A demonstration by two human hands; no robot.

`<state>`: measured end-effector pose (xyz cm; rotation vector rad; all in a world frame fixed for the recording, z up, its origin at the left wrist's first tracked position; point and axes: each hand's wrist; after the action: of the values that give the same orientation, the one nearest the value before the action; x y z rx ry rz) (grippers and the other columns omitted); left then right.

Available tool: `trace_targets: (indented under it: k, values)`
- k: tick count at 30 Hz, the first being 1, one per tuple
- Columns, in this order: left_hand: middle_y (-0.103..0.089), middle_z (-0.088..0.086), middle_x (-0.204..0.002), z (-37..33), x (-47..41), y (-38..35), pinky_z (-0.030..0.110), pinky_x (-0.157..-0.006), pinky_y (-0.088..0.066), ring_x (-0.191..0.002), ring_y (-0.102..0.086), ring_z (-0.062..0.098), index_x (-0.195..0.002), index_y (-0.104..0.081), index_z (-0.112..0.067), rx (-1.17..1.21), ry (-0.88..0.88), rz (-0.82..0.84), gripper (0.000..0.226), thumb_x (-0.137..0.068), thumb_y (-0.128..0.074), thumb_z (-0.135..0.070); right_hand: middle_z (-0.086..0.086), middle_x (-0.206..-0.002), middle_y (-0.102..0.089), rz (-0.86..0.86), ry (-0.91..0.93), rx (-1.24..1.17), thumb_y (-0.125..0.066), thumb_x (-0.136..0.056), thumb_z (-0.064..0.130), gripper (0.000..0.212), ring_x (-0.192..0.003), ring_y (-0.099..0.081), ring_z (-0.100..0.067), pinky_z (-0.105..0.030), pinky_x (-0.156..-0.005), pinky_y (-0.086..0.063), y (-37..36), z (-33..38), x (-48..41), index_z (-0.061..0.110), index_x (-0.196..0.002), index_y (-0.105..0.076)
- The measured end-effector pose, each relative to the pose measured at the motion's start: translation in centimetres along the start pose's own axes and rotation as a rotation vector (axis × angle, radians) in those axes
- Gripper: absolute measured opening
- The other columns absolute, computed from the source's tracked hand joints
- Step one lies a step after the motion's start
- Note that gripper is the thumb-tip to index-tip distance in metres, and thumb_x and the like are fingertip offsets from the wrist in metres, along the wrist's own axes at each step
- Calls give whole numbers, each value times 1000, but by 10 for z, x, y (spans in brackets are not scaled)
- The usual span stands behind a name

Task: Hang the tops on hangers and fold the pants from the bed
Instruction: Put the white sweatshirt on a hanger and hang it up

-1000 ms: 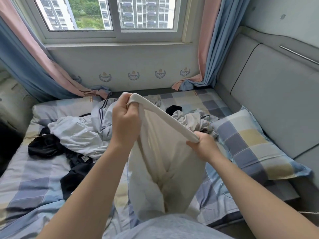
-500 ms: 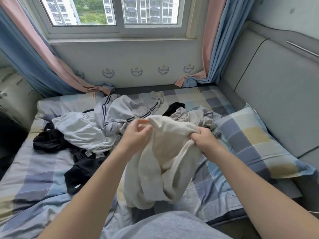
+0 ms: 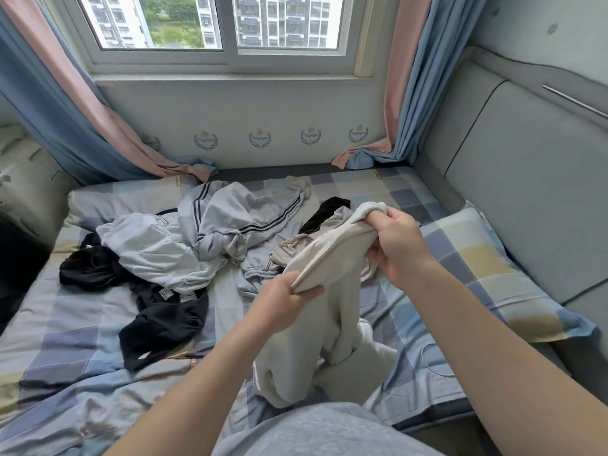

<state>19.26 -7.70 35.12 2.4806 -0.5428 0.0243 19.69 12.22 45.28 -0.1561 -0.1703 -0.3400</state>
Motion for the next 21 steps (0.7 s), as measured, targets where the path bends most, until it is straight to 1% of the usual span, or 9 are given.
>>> trace_targets:
  k: [4,6,8,11,12,14,17,19,21]
  values:
    - [-47,-10,-56,10,-3,12,31,-50,-27,-52,-42,8,-64,-47,-24,-91,15,-124,40,-92,-67,-43,-8,-81,-67,-63,-82,-30,-59,-94,9,8,-68,-66,-19,-30,-53,-54,5,-10,1,9,-98,-67]
    - [-41,-11,-50,8,-4,21,29,-48,-23,-47,-34,10,-57,-47,-22,101,64,-77,44,-95,-66,-33,-10,-88,-70,-81,-159,-106,-57,-96,10,14,-72,-70,-20,-33,-58,-57,12,-15,1,7,-106,-66]
    - [-37,-11,-48,-3,-2,32,26,-47,-21,-47,-31,11,-50,-52,-25,310,134,-97,48,-96,-65,-28,-9,-101,-73,-71,-235,-204,-52,-99,12,18,-88,-72,-22,-36,-73,-58,19,-18,3,7,-111,-65]
    - [-62,-2,-66,-26,4,52,25,-54,-40,-58,-55,16,-66,-72,-23,557,139,-115,26,-89,-71,-36,-8,-115,-68,-70,-254,-232,-50,-101,13,14,-104,-66,-26,-42,-88,-55,28,-21,7,14,-111,-58]
    - [-70,4,-78,-34,6,57,28,-63,-48,-69,-63,19,-75,-75,-18,658,133,-73,23,-88,-72,-37,-9,-113,-69,-43,-248,-205,-50,-101,12,15,-102,-66,-27,-43,-89,-54,30,-23,10,13,-114,-58]
    - [-70,11,-92,-49,10,65,38,-80,-49,-84,-66,26,-91,-74,-13,762,130,0,25,-89,-72,-38,-9,-108,-73,71,-242,-144,-49,-102,11,20,-95,-70,-26,-44,-90,-55,27,-27,18,8,-120,-57]
    - [-72,11,-93,-70,14,71,36,-77,-55,-83,-69,23,-101,-73,-10,814,96,43,27,-89,-70,-34,-8,-111,-74,266,-207,-17,-57,-99,11,23,-100,-71,-26,-44,-92,-54,13,-35,30,7,-122,-57]
    - [-71,12,-92,-83,19,75,34,-72,-58,-81,-70,23,-102,-72,-8,838,39,74,26,-89,-71,-30,0,-117,-73,382,-141,131,-67,-93,15,29,-109,-69,-19,-38,-93,-55,2,-44,38,18,-121,-60]
    - [-69,19,-96,-91,24,78,43,-80,-58,-87,-68,30,-108,-69,-1,847,11,96,33,-88,-70,-28,7,-120,-70,450,-78,228,-75,-85,18,40,-114,-66,-11,-30,-93,-55,-11,-56,43,28,-122,-60]
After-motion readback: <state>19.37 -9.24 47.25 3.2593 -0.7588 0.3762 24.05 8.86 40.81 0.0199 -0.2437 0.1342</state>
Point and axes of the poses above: each hand's wrist, its own x-axis away from the middle knuckle, its own y-axis out of the back of the hand, z = x × y
